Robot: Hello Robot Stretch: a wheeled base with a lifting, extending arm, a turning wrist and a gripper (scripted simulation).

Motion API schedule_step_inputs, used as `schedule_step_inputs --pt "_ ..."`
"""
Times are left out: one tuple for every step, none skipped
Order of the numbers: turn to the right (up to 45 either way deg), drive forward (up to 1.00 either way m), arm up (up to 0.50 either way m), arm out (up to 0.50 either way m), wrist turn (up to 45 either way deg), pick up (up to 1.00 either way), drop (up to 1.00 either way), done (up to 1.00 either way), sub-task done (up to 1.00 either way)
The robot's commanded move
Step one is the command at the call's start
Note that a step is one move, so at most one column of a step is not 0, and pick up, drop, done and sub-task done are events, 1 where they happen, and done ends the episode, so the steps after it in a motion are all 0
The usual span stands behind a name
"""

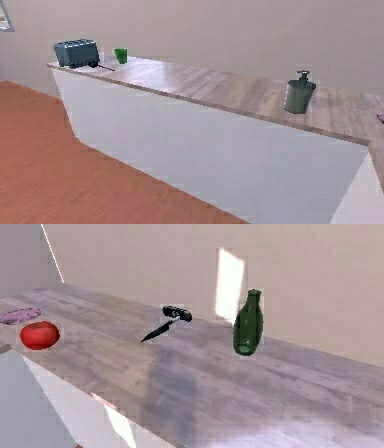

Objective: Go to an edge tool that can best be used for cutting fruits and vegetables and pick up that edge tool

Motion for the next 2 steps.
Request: schedule_step_inputs --pt "0.0 0.00 0.50 0.00 0.0 0.00 0.00 0.00 0.00" --pt "0.0 0.00 0.38 0.00 0.0 0.00 0.00 0.00 0.00"
